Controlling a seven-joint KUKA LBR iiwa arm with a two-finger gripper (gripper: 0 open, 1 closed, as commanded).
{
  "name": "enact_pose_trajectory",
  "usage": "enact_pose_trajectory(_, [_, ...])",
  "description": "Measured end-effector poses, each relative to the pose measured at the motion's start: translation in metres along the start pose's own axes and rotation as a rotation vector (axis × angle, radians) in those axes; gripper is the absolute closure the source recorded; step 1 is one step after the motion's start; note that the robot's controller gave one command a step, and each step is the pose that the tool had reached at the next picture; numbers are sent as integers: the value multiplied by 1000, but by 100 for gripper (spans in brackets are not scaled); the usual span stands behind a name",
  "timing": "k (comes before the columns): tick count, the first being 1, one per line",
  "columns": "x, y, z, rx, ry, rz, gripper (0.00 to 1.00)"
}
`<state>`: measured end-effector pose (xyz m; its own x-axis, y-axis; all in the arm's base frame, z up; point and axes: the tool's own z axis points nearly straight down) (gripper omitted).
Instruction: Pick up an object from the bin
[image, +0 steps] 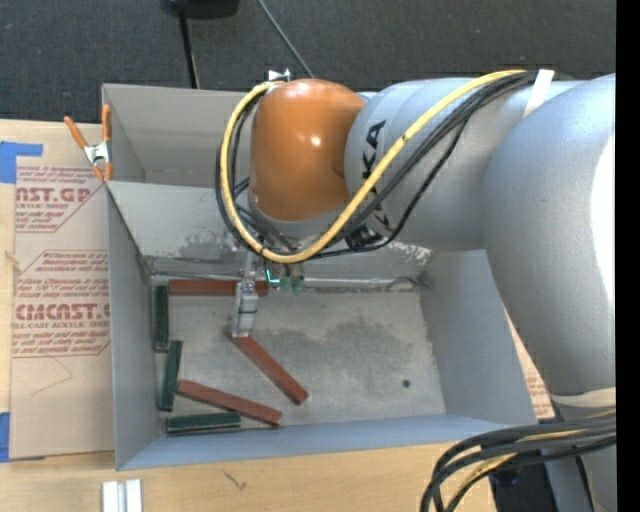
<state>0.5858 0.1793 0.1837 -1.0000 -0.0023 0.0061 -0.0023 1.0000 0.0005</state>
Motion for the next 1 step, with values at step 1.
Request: enact_pose_trajectory(1, [0,0,-2,0,-2,0,0])
